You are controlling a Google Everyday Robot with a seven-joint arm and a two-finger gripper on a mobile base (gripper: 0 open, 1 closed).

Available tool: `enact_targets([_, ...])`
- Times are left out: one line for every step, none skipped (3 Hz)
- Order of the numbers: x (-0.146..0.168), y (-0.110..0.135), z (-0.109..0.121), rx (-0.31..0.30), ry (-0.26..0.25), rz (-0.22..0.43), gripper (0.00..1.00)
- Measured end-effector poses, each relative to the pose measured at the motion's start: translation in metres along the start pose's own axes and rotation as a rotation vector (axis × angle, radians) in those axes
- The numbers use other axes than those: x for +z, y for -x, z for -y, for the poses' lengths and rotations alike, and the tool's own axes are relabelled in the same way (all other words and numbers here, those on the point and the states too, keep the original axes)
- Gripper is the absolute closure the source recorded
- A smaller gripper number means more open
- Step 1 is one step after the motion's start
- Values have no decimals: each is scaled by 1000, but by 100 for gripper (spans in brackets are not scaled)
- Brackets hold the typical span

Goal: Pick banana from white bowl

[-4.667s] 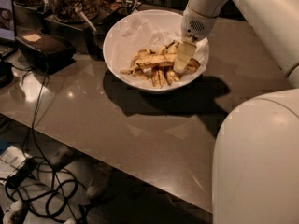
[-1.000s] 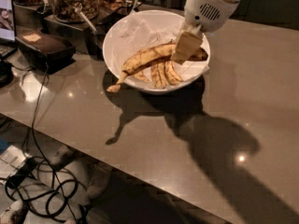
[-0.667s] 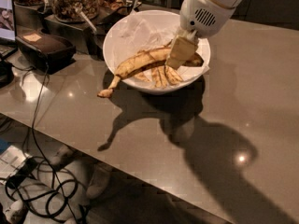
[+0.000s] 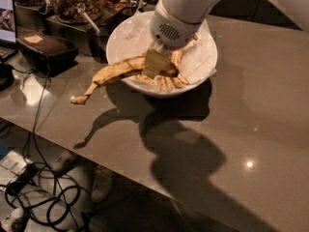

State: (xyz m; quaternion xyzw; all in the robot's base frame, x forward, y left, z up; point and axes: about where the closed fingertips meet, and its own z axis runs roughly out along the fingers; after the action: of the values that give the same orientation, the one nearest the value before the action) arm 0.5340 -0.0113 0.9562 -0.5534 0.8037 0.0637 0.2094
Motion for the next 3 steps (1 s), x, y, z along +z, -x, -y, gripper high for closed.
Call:
enact_targets([0, 2, 0, 4, -5, -3, 100])
enact_targets([-9, -8, -5, 21, 12, 1, 100])
enact_targets([-23, -27, -9, 62, 3, -6, 100])
